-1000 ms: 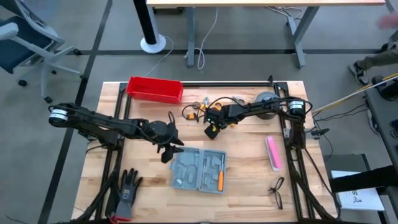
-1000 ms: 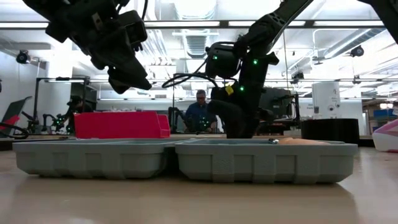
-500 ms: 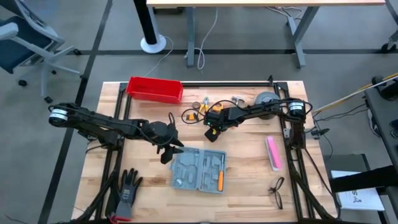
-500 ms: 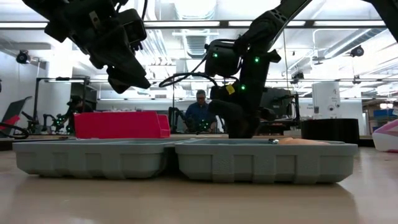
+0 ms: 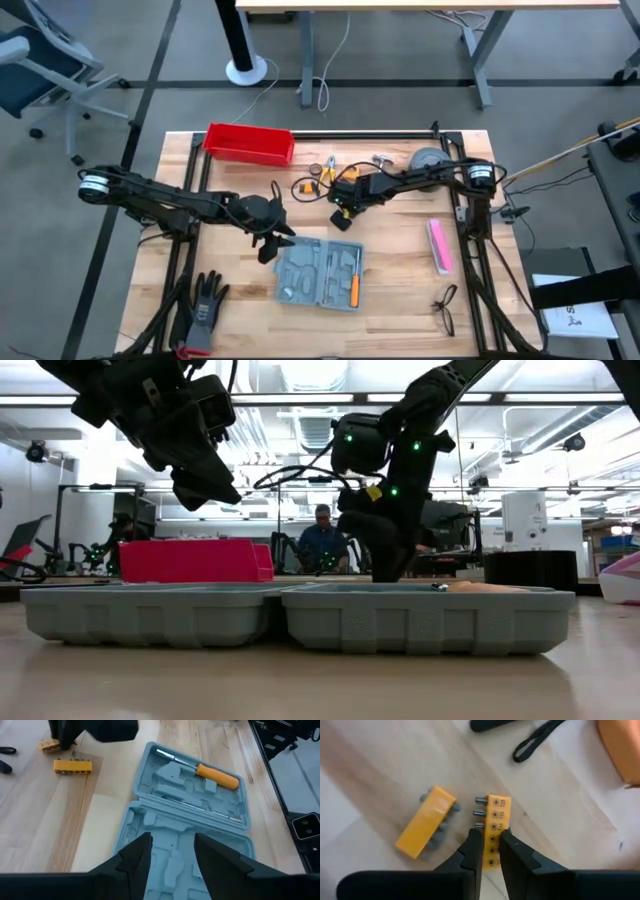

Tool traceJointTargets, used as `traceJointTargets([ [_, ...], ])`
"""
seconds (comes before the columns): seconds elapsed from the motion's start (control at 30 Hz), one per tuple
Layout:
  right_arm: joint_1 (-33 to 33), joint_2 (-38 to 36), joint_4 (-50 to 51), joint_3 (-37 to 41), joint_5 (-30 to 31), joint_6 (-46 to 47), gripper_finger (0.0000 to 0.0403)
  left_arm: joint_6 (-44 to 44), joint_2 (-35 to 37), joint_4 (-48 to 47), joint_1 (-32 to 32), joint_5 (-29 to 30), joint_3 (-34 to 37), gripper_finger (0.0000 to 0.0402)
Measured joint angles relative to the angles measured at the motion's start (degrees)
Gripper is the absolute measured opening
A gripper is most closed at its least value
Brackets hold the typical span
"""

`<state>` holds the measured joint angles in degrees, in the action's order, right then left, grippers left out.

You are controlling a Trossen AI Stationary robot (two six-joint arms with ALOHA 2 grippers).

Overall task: Prefit tool cases
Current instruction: Put the set of precision screwdriver bits into the gray toolbox

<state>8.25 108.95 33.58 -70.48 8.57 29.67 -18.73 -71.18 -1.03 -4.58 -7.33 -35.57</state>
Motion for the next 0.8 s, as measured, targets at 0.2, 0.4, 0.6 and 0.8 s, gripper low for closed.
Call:
traceJointTargets([
  [0.2, -2.3, -3.0, 1.3, 0.0, 0.1, -0.1, 0.0021, 0.0, 0.0, 0.0, 0.0, 0.0, 0.0, 0.0147],
  [0.4, -4.7, -5.1, 2.6, -0.1, 0.3, -0.4, 0.0002, 0.0, 0.0, 0.1, 0.0, 0.0, 0.0, 0.0144],
  [0.6, -2.6, -4.5, 2.3, -0.1, 0.0, -0.2, 0.0042, 0.0, 0.0, 0.1, 0.0, 0.0, 0.0, 0.0152],
  [0.8, -1.4, -3.1, 1.2, -0.1, -0.7, 1.3, 0.0109, 0.0, 0.0, 0.1, 0.0, -0.3, -0.2, 0.0158],
])
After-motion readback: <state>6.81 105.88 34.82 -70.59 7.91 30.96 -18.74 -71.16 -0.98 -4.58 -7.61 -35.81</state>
